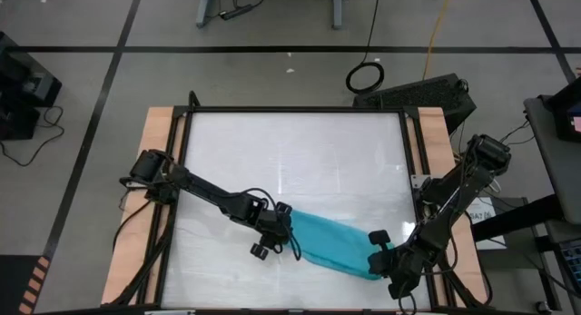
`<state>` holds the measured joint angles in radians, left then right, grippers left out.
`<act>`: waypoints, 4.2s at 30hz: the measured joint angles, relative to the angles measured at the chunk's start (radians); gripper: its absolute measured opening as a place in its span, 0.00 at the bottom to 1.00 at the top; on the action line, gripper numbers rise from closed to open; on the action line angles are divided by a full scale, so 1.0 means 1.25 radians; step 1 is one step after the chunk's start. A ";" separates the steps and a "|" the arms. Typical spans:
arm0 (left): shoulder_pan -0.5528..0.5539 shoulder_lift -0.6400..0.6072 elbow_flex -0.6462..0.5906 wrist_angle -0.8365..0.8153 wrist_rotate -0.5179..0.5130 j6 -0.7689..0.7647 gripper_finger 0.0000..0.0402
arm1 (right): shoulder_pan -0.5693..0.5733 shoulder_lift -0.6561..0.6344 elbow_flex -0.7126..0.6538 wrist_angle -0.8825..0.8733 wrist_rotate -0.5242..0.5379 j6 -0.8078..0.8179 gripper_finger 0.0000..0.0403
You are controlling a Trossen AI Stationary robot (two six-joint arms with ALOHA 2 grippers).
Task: Roll towel
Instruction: Roll the blue microfiber cloth
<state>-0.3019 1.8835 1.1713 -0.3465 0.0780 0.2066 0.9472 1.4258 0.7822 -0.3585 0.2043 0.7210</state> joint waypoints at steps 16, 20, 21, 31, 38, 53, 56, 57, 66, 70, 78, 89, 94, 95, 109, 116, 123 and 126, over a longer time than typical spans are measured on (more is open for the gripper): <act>0.000 0.046 0.000 0.053 -0.029 0.037 0.19 | 0.014 0.006 0.000 0.032 -0.068 0.043 0.00; 0.002 0.046 0.000 0.053 -0.029 0.056 0.03 | 0.014 0.031 0.000 0.040 -0.114 0.063 0.00; 0.004 0.044 0.000 0.053 -0.029 0.057 0.02 | 0.014 0.040 0.000 0.044 -0.127 0.069 0.00; 0.013 0.031 0.017 0.056 -0.021 0.078 0.02 | 0.031 0.086 0.000 0.101 -0.186 0.134 0.00; 0.028 0.031 0.017 0.053 -0.004 0.078 0.10 | 0.038 0.103 0.000 0.108 -0.171 0.161 0.14; 0.031 -0.029 0.027 0.016 -0.013 0.076 0.51 | 0.057 0.083 0.065 -0.051 -0.128 0.193 0.40; 0.031 -0.041 0.035 0.079 -0.013 0.076 0.52 | 0.065 0.083 0.065 -0.100 -0.128 0.205 0.37; 0.030 -0.040 0.035 0.108 -0.013 0.077 0.52 | 0.069 0.083 0.065 -0.112 -0.128 0.206 0.37; 0.052 0.049 0.035 0.273 -0.001 0.098 0.52 | 0.072 0.093 0.065 -0.127 -0.070 0.156 0.33; 0.077 0.101 0.034 0.260 0.001 0.095 0.52 | 0.052 0.114 0.066 -0.120 -0.059 0.129 0.33; 0.125 0.127 0.034 0.247 -0.016 0.133 0.52 | -0.021 0.211 0.068 -0.021 -0.077 0.029 0.33; 0.248 0.120 0.035 0.259 -0.246 0.436 0.52 | -0.230 0.261 0.067 0.139 -0.058 -0.186 0.33; 0.332 0.120 0.034 0.294 -0.335 0.513 0.52 | -0.362 0.269 0.065 0.183 -0.057 -0.281 0.33; 0.346 0.118 0.034 0.298 -0.356 0.518 0.52 | -0.388 0.271 0.065 0.201 -0.057 -0.300 0.33; 0.332 -0.079 0.035 0.110 -0.286 0.306 0.52 | -0.546 0.212 0.064 0.407 0.038 -0.408 0.33; 0.204 -0.112 0.031 -0.015 -0.137 0.194 0.52 | -0.427 0.158 0.065 0.245 0.003 -0.530 0.33; 0.057 -0.101 -0.007 0.007 -0.127 0.171 0.52 | -0.307 0.195 0.065 0.185 0.081 -0.635 0.34; 0.016 -0.096 -0.016 0.044 -0.143 0.147 0.52 | -0.290 0.212 0.065 0.183 0.121 -0.649 0.37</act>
<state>-0.2816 1.7631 1.1507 -0.2914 -0.1005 0.3903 0.5849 1.6907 0.8633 -0.1299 0.3552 -0.0905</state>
